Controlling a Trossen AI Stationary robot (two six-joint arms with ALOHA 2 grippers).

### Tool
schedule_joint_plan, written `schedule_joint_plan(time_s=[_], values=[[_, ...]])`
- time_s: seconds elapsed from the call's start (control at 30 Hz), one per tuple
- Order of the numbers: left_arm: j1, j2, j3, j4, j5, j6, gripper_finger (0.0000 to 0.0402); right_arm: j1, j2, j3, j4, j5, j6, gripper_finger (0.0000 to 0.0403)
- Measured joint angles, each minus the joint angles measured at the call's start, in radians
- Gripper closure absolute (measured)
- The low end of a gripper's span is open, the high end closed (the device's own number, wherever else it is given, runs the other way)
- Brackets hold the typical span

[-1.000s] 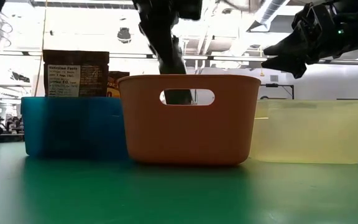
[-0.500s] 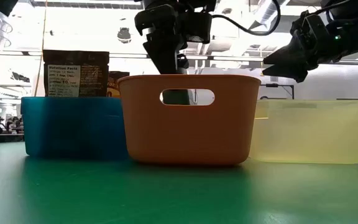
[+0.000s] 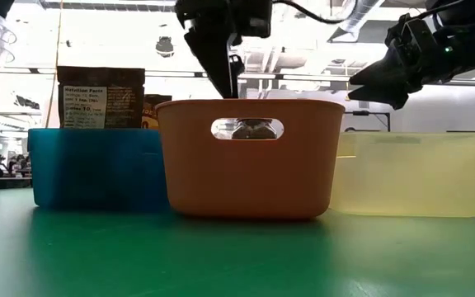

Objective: Sort spices by type
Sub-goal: Put the green seasoning bottle into the orange bin

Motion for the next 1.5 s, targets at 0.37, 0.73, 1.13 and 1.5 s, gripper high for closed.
schedule_joint_plan(time_s=[0.37, 0.73, 1.13, 1.5], values=[[0.224, -0.048, 0.000, 0.002, -0.114, -0.040, 0.0100, 0.000, 0.000, 0.000, 0.000, 0.000, 0.002, 0.0143], [0.408, -0.045, 0.000, 0.110, -0.112, 0.006, 0.0099, 0.000, 0.000, 0.000, 0.000, -0.001, -0.001, 0.0143], [0.492, -0.045, -0.045, 0.201, -0.113, -0.087, 0.0099, 0.000, 0.000, 0.000, 0.000, -0.002, -0.008, 0.0143], [0.509, -0.042, -0.135, 0.286, -0.117, -0.161, 0.0099, 0.021, 0.000, 0.000, 0.010, -0.004, -0.008, 0.0143]])
